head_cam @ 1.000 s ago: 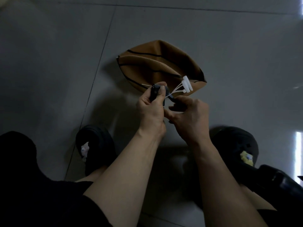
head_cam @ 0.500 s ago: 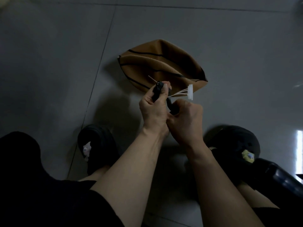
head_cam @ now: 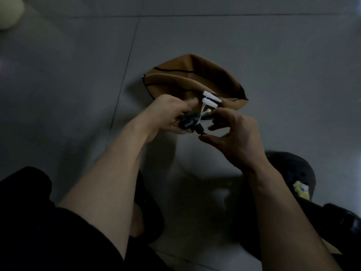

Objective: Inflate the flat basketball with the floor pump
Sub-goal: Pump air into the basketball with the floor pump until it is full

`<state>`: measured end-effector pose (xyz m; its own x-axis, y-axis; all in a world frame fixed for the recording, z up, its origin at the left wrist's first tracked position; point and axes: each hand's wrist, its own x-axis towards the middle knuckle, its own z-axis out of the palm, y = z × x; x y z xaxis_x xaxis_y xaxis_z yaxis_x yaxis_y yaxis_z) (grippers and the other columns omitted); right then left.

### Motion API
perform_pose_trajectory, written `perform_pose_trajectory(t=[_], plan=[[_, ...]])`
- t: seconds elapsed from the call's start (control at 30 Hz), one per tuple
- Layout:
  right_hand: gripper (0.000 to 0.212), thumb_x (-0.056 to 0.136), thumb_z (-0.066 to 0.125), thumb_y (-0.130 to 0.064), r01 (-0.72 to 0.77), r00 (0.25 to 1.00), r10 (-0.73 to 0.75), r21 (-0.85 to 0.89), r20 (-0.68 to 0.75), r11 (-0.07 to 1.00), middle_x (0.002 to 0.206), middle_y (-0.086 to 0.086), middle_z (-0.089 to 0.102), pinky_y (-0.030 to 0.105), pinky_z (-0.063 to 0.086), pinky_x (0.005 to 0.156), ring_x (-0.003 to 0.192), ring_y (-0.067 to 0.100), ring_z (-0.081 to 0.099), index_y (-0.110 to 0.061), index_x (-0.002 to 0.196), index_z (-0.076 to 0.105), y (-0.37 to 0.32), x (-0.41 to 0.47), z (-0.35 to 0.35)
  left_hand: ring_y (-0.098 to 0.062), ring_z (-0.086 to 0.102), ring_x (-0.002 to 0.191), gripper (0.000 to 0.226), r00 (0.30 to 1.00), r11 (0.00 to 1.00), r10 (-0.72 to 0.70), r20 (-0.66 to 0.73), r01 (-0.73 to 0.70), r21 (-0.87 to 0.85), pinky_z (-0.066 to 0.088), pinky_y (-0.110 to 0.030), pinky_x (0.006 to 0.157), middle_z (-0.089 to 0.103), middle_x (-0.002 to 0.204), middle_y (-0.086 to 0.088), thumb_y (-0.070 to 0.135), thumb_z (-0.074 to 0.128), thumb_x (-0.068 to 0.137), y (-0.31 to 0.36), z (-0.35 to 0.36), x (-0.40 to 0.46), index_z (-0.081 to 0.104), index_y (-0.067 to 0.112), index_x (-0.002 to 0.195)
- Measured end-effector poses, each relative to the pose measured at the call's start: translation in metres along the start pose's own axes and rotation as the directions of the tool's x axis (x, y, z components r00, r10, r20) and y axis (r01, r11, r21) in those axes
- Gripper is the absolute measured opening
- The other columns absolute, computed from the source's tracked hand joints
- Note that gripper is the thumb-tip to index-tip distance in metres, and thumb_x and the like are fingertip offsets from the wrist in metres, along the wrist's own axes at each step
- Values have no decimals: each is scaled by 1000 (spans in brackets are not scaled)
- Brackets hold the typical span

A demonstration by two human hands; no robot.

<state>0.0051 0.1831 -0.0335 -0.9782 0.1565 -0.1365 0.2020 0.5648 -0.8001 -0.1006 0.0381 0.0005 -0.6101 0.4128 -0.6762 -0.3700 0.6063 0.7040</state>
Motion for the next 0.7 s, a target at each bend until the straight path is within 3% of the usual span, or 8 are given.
perform_pose_trajectory(t=[0.07,0.13,0.17,0.23,0.3,0.4,0.53,0.7], plan=[[44,72,79,-21,65,996,-67,-43,-56,997,111,-1,62,13,49,69,90,7,61,-16,111,60,0,2,-1,-17,70,74,22,993,990,15,117,-32,140,55,-24,62,66,91,-6,33,46,96,1,3,-2,58,16,102],[50,71,80,-15,-17,998,26,165,-56,986,115,0,58,20,55,64,89,12,64,-15,114,54,-2,2,-3,-11,66,69,21,988,984,58,145,-81,158,52,-21,60,60,85,-5,30,39,99,0,11,-3,55,18,97],[50,73,78,-16,-136,989,147,395,2,909,116,2,57,24,57,60,87,16,66,-15,115,50,-7,1,-6,-9,63,69,22,986,984,90,143,-110,141,52,-19,60,58,87,-4,29,36,100,-1,15,-3,54,17,96],[44,85,65,-37,-420,895,382,725,230,546,109,9,62,28,56,54,76,19,71,-12,117,49,-18,1,-11,-11,60,71,24,978,980,166,125,-178,91,52,-17,62,57,89,-6,24,33,101,-3,22,-3,53,12,100],[62,91,39,-63,-620,747,526,712,406,331,85,11,66,24,49,45,54,17,66,-6,109,56,-20,3,-12,-6,56,64,23,968,968,227,110,-237,79,49,-15,59,54,80,-6,22,33,101,-5,27,-1,52,10,96],[81,87,24,-76,-758,635,516,593,575,273,56,6,54,15,31,35,36,10,42,-3,80,61,-18,3,-12,0,49,54,23,954,949,274,123,-289,123,43,-13,54,49,70,-2,22,32,101,-5,30,1,49,15,86],[90,78,23,-85,-777,599,413,622,686,96,47,3,45,13,19,34,31,8,29,-4,58,58,-18,4,-16,-2,48,58,24,942,943,310,126,-322,85,42,-14,55,49,72,-5,21,33,101,-9,35,3,48,13,85],[81,78,31,-80,-784,597,362,616,716,75,48,1,41,11,18,35,32,9,27,-7,55,56,-17,5,-19,-9,46,60,25,944,954,297,145,-299,-11,42,-17,55,46,72,-7,19,33,101,-14,35,4,47,14,81]])
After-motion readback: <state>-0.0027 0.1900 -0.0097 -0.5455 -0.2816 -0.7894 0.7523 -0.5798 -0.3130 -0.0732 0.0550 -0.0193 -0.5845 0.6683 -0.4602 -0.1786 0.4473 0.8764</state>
